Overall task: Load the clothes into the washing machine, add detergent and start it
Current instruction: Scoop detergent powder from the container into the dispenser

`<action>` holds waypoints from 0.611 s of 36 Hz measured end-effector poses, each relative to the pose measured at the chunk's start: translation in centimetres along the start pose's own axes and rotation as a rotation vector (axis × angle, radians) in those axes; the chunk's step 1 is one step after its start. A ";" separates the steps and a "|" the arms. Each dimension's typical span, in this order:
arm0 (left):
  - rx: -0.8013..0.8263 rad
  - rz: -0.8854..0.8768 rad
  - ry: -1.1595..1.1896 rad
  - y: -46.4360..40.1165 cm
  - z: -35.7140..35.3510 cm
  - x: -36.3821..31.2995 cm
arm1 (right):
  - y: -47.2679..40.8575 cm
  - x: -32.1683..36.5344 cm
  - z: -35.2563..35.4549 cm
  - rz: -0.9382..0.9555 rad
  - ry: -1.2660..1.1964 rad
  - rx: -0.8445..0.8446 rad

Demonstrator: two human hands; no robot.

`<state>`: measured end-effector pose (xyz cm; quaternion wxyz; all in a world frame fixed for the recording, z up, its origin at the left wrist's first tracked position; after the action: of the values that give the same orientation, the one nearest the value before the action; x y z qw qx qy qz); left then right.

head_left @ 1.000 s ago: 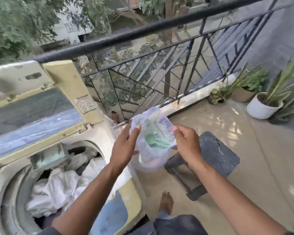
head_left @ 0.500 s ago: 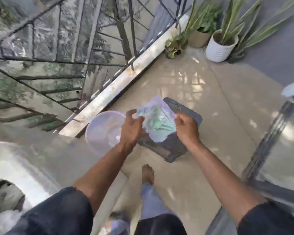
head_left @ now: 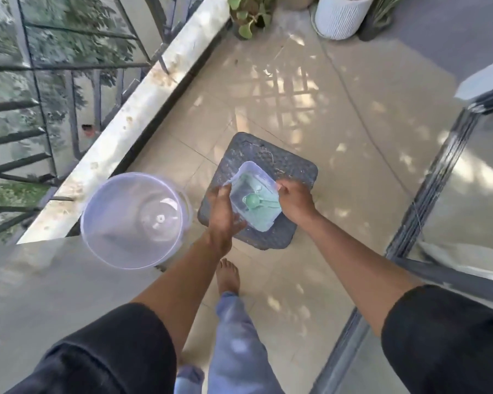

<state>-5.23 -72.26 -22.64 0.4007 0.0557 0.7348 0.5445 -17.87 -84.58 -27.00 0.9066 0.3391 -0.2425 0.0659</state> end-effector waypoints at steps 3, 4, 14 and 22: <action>-0.034 0.033 0.046 -0.9 -0.4 0.3 | -0.6 -0.5 -0.5 -0.027 0.015 -0.008; -0.043 0.038 0.051 -1.1 -0.5 0.4 | -0.6 -0.5 -0.5 -0.033 0.012 -0.009; -0.028 0.076 0.021 1.2 1.4 0.0 | 2.2 1.1 1.5 -0.036 -0.078 -0.049; -0.050 0.017 0.022 8.4 8.5 -2.2 | 9.3 8.7 2.4 0.095 -0.226 -0.052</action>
<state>-1.27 -63.59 -15.10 0.3891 0.0458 0.7247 0.5668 -13.89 -79.48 -15.79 0.8779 0.3088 -0.3604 0.0639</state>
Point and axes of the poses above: each hand's wrist, its own y-axis away from the middle knuckle, its own z-axis out of the back of the hand, x = y × z, the point moved 1 cm from there along -y, towards the middle knuckle, and after that the axes turned 3 degrees about -z, right-handed, at the moved point
